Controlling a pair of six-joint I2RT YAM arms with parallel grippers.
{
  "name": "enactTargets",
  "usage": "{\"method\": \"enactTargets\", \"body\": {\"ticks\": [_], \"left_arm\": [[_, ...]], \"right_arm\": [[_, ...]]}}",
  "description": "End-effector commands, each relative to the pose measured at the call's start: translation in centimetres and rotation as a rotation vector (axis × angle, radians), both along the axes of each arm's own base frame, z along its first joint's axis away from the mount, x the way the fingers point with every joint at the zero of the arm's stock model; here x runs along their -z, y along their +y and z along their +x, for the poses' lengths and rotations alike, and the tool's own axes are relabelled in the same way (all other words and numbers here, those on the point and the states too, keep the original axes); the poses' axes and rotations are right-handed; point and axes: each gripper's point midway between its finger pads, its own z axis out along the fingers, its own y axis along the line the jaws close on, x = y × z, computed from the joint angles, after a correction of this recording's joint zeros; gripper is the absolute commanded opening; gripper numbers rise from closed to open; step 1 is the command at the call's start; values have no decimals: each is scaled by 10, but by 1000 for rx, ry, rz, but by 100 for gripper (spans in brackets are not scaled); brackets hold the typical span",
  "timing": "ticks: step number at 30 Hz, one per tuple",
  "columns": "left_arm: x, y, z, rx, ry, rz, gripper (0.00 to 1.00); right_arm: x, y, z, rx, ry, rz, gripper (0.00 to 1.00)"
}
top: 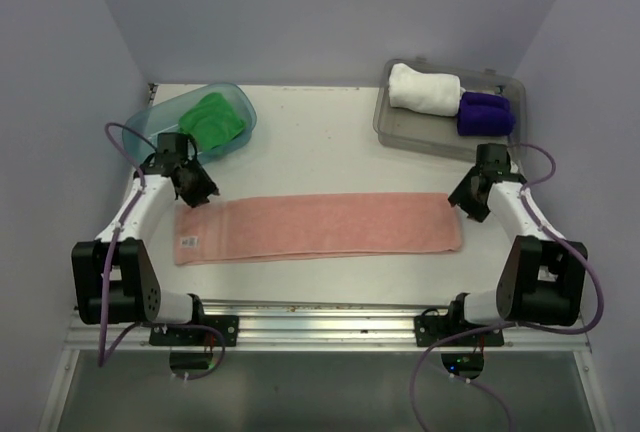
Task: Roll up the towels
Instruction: Fold the towel
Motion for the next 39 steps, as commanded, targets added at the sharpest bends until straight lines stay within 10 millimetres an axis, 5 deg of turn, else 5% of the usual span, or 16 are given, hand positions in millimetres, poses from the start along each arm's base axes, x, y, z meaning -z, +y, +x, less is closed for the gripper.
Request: {"method": "enactTargets", "body": {"ticks": [1,7,15,18,20,21,23,29,35,39], "left_arm": [[2,2,-12,19,20,8,38],[44,-3,-42,7,120,-19,37],[76,-4,-53,-1,208,-22,36],[81,-6,-55,4,216,-38,36],[82,-6,-55,10,218,-36,36],[82,-6,-54,12,219,-37,36],[85,-10,-58,15,232,-54,36],[94,-48,-61,57,223,-150,35],[93,-98,-66,172,220,-221,35],[76,-113,-65,256,210,-212,34]], "right_arm": [[30,1,-39,-11,141,28,52],[45,4,-46,-33,177,50,56],[68,6,-46,-30,220,67,56],[76,7,-47,-28,237,77,43],[76,5,-46,-17,232,73,24],[71,1,-46,0,218,61,9],[62,-9,-47,35,195,14,0],[13,-41,-53,183,36,-101,0],[-60,-48,-38,178,-158,-152,0],[-103,-30,-22,94,-258,-108,0]]}}
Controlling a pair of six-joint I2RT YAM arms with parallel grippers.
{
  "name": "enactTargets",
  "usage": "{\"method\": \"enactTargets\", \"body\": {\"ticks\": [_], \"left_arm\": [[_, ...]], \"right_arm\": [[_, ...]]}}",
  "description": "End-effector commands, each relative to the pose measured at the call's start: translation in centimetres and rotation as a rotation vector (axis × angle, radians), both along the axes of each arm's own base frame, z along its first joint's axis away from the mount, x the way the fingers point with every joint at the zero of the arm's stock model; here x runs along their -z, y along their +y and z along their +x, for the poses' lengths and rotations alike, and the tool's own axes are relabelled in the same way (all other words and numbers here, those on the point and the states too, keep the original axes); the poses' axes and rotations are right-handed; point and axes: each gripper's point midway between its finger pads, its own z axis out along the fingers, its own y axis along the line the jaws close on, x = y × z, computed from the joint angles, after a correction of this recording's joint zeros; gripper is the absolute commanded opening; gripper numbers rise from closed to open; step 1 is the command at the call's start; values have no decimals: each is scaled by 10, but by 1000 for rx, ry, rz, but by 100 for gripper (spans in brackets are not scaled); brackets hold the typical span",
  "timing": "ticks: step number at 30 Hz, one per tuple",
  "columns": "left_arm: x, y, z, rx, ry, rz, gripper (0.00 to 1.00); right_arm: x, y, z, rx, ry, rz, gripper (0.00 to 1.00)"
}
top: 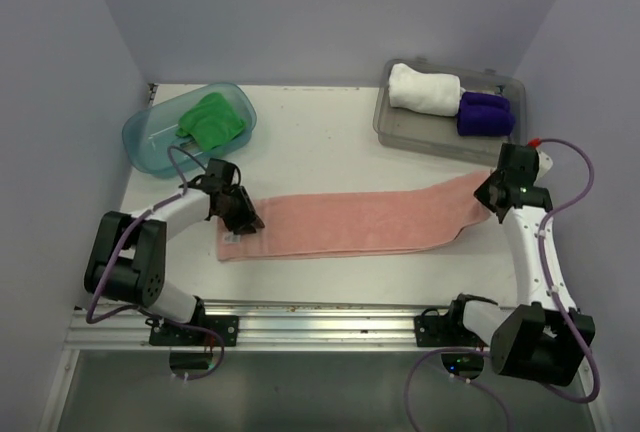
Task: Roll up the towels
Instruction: Fold the towel
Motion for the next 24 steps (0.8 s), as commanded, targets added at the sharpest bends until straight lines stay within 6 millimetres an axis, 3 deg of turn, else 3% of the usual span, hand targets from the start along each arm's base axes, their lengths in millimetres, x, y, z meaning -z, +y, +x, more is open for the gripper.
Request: {"method": "enactTargets", "body": {"ticks": [1,3,4,5,6,8,9,10,13,17,23,24], "left_arm": [[-3,-6,-9,41,49,20,34],[-20,5,-6,48,15,78,36],[-38,10,3,38,-39,75,36],[-45,14,1,50,-47,78,37],[-50,19,3,47,-57,79,38],[-61,40,8,17,-81,100,38],[-61,48,8,4,-80,106,38],[-57,64,9,-41,-69,116,38],[-48,84,13,-79,-52,133,37],[-32,79,22,-79,-36,102,36],[-2,86,23,-94,40,135,33],[-1,86,22,-97,45,136,32]], "right_arm": [[-53,11,18,-66,-121,-9,0],[-76,32,27,-127,-188,-1,0],[-84,38,30,-146,-214,-11,0],[-101,45,35,-163,-252,-19,0],[-106,66,38,-218,-263,-5,0],[-122,86,43,-271,-303,16,0],[-124,107,46,-321,-312,36,0],[-127,116,47,-343,-320,39,0],[-131,155,52,-432,-328,66,0],[-135,210,55,-551,-340,111,0],[-130,326,43,-805,-311,144,0],[-129,351,31,-868,-304,154,0]]}}
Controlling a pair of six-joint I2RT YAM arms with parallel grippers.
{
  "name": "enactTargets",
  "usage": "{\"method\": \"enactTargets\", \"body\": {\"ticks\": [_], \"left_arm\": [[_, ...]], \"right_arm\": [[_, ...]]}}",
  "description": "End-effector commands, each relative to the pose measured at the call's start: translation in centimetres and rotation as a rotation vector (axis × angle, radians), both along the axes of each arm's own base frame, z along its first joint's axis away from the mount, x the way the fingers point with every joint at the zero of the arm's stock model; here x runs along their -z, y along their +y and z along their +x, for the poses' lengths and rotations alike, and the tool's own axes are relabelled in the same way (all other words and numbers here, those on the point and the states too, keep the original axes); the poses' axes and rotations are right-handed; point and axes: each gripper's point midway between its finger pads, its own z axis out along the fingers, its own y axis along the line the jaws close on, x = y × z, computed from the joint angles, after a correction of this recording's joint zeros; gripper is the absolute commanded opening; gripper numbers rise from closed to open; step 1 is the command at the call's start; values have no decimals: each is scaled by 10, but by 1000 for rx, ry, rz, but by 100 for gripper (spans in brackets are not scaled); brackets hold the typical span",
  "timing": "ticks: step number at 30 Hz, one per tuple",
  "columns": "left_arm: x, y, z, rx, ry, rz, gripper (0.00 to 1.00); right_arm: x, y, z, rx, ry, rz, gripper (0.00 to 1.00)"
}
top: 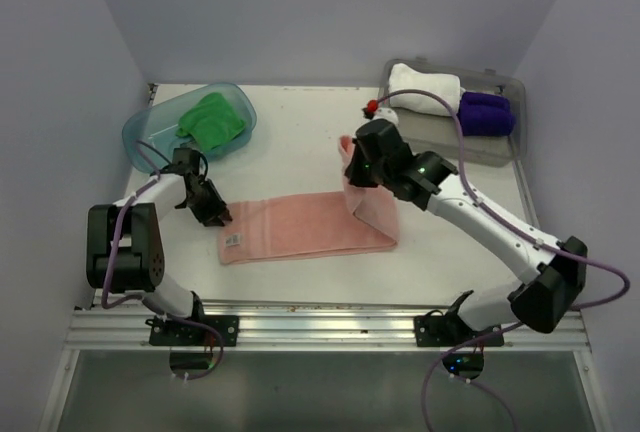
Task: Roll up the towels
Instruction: Fold the towel
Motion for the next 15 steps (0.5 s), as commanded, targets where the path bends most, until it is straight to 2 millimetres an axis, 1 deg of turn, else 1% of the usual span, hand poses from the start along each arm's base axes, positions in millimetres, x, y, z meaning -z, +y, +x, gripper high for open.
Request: {"method": "enactTargets", "body": {"ticks": [1,2,3,4,5,6,7,8,9,10,11,12,13,14,15], "left_arm": [[1,7,8,4,-33,31,33],[0,6,8,-1,-35,29,33],[0,7,8,-2,-36,31,33],[-1,7,8,-3,-38,31,33],[0,7,7,-4,-30,35,33],[0,7,6,-2,-30,35,33],[2,7,4,-4,-21,34,33],[4,7,2,-5,-15,32,33],[5,6,1,-5,-13,28,33],[7,6,-2,-7,-7,26,33],[9,5,-3,-6,-5,22,33],[9,5,-4,-8,-2,22,33],[10,5,-6,-8,0,20,33],[11,4,-6,-9,1,20,33],[10,4,-6,-7,-1,19,33]], "right_arm": [[-26,70,-5,-115,-66,71,0],[-34,87,-7,-147,-79,86,0],[-20,113,-16,-202,-52,67,0],[-17,126,-19,-227,-47,67,0],[-26,142,-20,-251,-62,84,0],[-7,164,-27,-294,-36,55,0],[-5,176,-29,-315,-35,54,0],[-12,191,-29,-333,-50,65,0],[9,209,-34,-370,-37,18,0],[16,220,-35,-383,-34,-3,0],[9,236,-40,-411,-46,14,0],[15,244,-41,-424,-37,7,0],[38,255,-41,-436,-10,-24,0],[36,264,-42,-448,-14,-15,0],[44,270,-46,-465,3,-23,0]]}}
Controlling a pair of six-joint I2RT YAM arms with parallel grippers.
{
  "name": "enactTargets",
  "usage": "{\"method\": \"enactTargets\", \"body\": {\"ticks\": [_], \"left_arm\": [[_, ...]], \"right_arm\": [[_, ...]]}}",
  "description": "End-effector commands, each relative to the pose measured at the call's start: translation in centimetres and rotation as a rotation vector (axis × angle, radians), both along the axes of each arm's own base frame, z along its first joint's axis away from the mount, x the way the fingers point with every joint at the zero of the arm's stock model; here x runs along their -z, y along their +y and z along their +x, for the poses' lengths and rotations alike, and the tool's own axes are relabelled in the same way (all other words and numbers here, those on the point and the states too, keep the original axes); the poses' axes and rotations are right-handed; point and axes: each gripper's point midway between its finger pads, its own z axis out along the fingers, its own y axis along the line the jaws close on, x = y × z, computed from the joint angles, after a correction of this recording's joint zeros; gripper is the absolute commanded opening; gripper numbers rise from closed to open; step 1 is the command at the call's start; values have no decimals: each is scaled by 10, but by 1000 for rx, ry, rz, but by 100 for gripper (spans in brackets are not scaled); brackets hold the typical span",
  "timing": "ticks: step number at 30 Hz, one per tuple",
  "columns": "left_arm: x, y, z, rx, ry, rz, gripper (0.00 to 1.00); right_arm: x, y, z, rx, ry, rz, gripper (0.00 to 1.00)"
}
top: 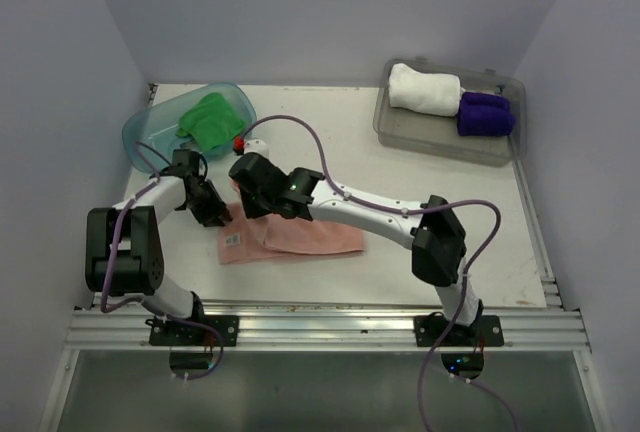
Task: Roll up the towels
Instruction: Fold the towel
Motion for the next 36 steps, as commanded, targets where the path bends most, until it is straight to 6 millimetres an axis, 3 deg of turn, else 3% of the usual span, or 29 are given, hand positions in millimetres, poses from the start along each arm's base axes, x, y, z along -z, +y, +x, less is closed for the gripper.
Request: {"method": "enactTargets", "body": {"ticks": [1,3,11,22,24,27,32,34,36], "left_arm": [[7,4,-6,-5,6,18,33],[6,4,-5,-1,0,18,33],[-1,3,-8,-3,-9,15,32],[-61,5,-5,31,-137,33,34],[-63,8,-8,28,-131,50,34],[-55,20,-14,-9,-99,101,32],[-42,45,-26,-87,-27,227,20],[-39,45,-28,-82,-26,227,17],[-32,39,-27,-66,-27,199,8]], "right_arm": [[-3,26,-1,-41,-12,25,0],[12,35,-4,-60,6,6,0],[40,47,1,-60,25,-35,0],[57,46,5,-35,33,-63,0],[57,47,3,-36,38,-57,0],[58,47,4,-33,41,-57,0],[56,47,5,-31,38,-55,0],[56,48,4,-33,36,-52,0],[57,49,5,-34,37,-52,0]]}}
